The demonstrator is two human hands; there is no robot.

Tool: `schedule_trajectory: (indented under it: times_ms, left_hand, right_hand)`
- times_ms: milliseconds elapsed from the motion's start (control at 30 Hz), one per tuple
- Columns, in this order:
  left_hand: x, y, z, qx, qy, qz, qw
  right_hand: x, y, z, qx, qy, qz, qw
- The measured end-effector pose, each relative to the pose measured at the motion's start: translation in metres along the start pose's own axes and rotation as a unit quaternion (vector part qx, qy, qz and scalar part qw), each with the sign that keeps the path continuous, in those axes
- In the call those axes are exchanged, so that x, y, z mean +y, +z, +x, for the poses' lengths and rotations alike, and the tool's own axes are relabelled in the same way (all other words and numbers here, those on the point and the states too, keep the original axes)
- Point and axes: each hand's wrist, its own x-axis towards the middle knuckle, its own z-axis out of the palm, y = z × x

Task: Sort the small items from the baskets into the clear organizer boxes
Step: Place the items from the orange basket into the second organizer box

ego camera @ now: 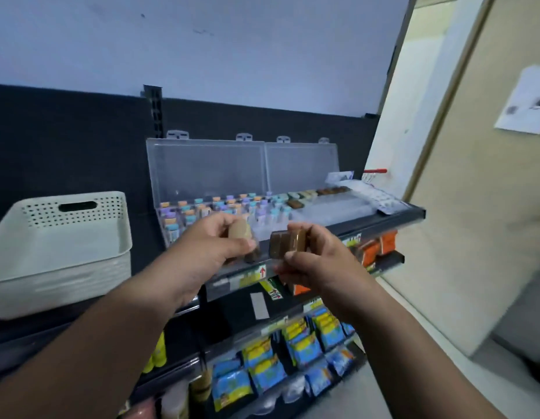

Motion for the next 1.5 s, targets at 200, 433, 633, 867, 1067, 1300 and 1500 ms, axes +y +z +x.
schedule_trajectory:
  times_ms: [200, 433, 633, 867, 1067, 1300, 1500]
  left_hand:
    - [-0.005, 0.054, 0.037, -0.004, 0.038, 0.088, 0.995]
    - [-0.011, 0.087, 0.109, -0.003, 0.093, 0.171, 0.981]
    - [0.002, 0.103, 0.183, -0.027, 0.087, 0.201, 0.975]
    - [0.000, 0.126, 0.253, -0.022, 0.063, 0.256, 0.964]
    - [-0.014, 0.155, 0.304, 0.015, 0.034, 0.287, 0.957]
    - [-0.026, 0.199, 0.356, 0.075, -0.023, 0.335, 0.939]
    - [-0.040, 0.223, 0.377, 0.124, -0.062, 0.387, 0.912]
  right_hand:
    - [0.015, -0.067, 0.007, 0.085, -0.019, -0.066, 0.994]
    - [0.027, -0.117, 0.065, 0.129, -0.043, -0.196, 0.971]
    - [0.013, -0.163, 0.138, 0.165, -0.060, -0.259, 0.950]
    - [0.015, -0.211, 0.205, 0.156, -0.083, -0.284, 0.942]
    - [0.029, -0.261, 0.285, 0.112, -0.108, -0.339, 0.928]
    - [0.037, -0.308, 0.371, -0.033, -0.133, -0.385, 0.913]
    - [0.049, -0.326, 0.399, -0.140, -0.143, -0.424, 0.883]
